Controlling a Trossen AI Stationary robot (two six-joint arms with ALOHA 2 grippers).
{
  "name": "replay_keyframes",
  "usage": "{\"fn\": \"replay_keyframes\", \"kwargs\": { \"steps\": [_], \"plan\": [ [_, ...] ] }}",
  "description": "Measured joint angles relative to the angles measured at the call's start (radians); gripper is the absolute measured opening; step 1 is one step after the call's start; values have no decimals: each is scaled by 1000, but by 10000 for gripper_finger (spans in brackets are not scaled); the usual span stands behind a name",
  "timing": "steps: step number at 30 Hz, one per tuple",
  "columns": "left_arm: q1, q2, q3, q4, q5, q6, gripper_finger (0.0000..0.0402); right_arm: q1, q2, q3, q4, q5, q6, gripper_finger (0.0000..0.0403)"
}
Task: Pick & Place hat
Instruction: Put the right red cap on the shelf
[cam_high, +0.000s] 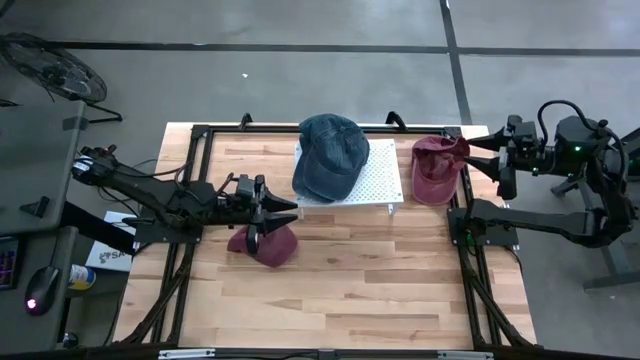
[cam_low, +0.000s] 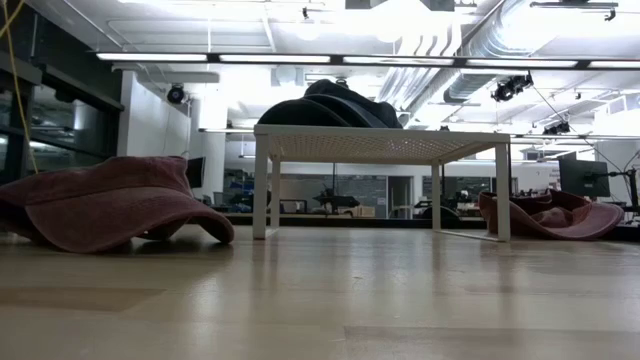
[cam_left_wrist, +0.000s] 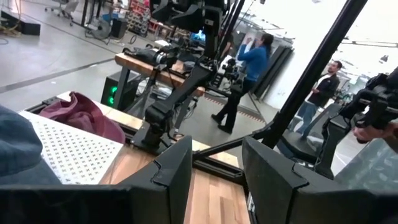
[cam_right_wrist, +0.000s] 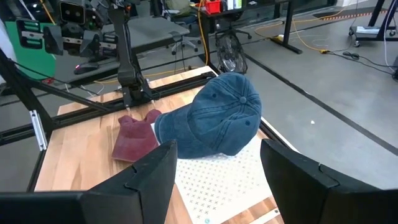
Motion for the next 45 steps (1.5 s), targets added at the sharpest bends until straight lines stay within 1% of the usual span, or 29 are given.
{"fn": "replay_keyframes", "kwargs": {
  "steps": [13,16,22,35,38,45],
  "plan": [
    [0,1,0,-6,5,2,140,0,0,0,0,1,11,226],
    [0,1,0,-2,28,2,140,0,0,0,0,2,11,226],
    [0,1,0,-2,31,1,140,0,0,0,0,1,27,226],
    [0,1,2,-33,50,1,140,0,0,0,0,2,3,226],
    [0,2,38,-137,49,-2,140,0,0,0,1,9,1,226],
    [0,51,214,-525,41,-75,140,0,0,0,1,9,0,226]
  ]
}}
